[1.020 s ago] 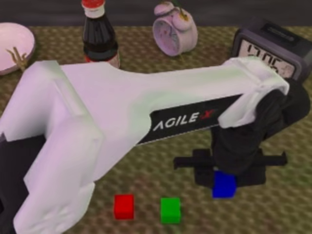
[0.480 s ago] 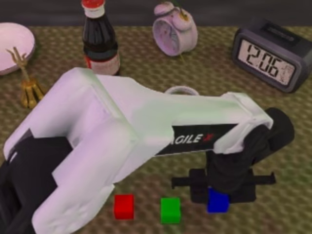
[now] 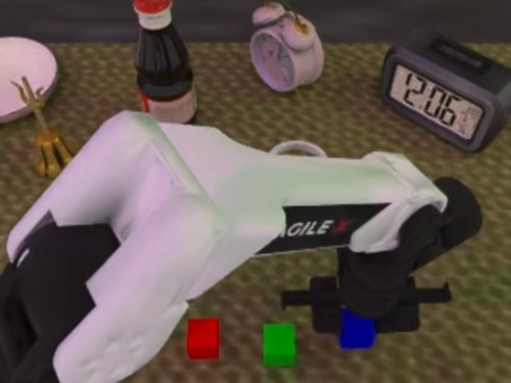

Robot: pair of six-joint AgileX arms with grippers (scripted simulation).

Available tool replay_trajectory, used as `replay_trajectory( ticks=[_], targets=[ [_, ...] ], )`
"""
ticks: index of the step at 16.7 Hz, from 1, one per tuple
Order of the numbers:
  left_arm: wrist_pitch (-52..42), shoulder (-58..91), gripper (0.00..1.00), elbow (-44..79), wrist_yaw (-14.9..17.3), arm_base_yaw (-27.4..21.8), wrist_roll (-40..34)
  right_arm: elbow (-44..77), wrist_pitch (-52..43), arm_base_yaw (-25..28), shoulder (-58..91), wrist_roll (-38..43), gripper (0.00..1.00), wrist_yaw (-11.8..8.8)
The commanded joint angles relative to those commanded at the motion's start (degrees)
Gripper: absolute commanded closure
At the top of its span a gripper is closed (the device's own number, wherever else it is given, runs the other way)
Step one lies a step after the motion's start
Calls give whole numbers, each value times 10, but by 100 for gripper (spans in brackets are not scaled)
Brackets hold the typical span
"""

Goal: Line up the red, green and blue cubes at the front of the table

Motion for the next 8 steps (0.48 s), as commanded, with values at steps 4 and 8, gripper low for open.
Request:
replay_trajectory(
  ticks=[4, 8],
  targets=[
    [0, 0, 25, 0, 0, 0, 0, 0, 0, 0, 0, 0, 0, 0],
    [0, 0, 0, 0, 0, 0, 0, 0, 0, 0, 0, 0, 0, 0]
  ],
)
